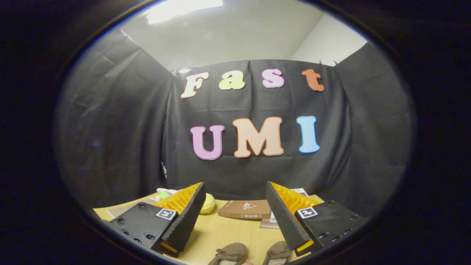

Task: Open the storage box then place both shoes into the box .Put the left shoe in first, then the right shoe, with the right side of both shoes facing outward in a uniform manner.

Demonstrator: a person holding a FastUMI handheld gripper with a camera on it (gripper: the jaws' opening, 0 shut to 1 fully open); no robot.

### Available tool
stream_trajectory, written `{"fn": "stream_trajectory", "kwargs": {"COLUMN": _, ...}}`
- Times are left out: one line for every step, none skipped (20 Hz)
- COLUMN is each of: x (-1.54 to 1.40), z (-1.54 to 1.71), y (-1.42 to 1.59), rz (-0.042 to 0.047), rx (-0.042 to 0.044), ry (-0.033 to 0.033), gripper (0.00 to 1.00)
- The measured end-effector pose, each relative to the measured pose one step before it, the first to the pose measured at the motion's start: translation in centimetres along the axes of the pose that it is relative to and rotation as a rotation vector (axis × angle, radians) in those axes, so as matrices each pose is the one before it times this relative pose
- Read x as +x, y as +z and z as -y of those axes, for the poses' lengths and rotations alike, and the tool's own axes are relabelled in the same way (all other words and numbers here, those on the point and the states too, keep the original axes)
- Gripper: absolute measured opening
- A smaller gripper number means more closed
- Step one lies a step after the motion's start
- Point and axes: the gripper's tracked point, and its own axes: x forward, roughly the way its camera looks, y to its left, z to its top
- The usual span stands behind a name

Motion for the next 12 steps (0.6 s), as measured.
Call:
{"fn": "stream_trajectory", "kwargs": {"x": 0.087, "z": -0.354, "y": -0.345, "rz": -0.01211, "rx": 0.01251, "ry": 0.01614, "gripper": 1.0}}
{"fn": "stream_trajectory", "kwargs": {"x": 0.016, "z": -0.43, "y": -0.327, "rz": -0.01152, "rx": 0.01502, "ry": 0.0191, "gripper": 1.0}}
{"fn": "stream_trajectory", "kwargs": {"x": 0.086, "z": -0.619, "y": -0.445, "rz": -0.01385, "rx": 0.0211, "ry": 0.02445, "gripper": 1.0}}
{"fn": "stream_trajectory", "kwargs": {"x": 0.119, "z": -0.773, "y": -0.608, "rz": -0.01682, "rx": 0.02926, "ry": 0.02938, "gripper": 1.0}}
{"fn": "stream_trajectory", "kwargs": {"x": 0.092, "z": -0.775, "y": -0.77, "rz": -0.02593, "rx": 0.03917, "ry": 0.03273, "gripper": 1.0}}
{"fn": "stream_trajectory", "kwargs": {"x": 0.067, "z": -0.483, "y": -0.902, "rz": -0.02563, "rx": 0.04749, "ry": 0.02511, "gripper": 1.0}}
{"fn": "stream_trajectory", "kwargs": {"x": 0.157, "z": -0.317, "y": -0.823, "rz": -0.02586, "rx": 0.05142, "ry": 0.02014, "gripper": 1.0}}
{"fn": "stream_trajectory", "kwargs": {"x": 0.008, "z": -0.121, "y": -0.756, "rz": -0.024, "rx": 0.05512, "ry": 0.01336, "gripper": 1.0}}
{"fn": "stream_trajectory", "kwargs": {"x": 0.137, "z": -0.081, "y": -0.683, "rz": -0.02067, "rx": 0.05512, "ry": 0.01081, "gripper": 1.0}}
{"fn": "stream_trajectory", "kwargs": {"x": 0.313, "z": -0.024, "y": -0.659, "rz": -0.02457, "rx": 0.05486, "ry": 0.00831, "gripper": 1.0}}
{"fn": "stream_trajectory", "kwargs": {"x": 0.263, "z": -0.038, "y": -0.807, "rz": -0.02573, "rx": 0.05407, "ry": 0.01018, "gripper": 1.0}}
{"fn": "stream_trajectory", "kwargs": {"x": 0.11, "z": -0.043, "y": -0.652, "rz": -0.02466, "rx": 0.04814, "ry": 0.00475, "gripper": 1.0}}
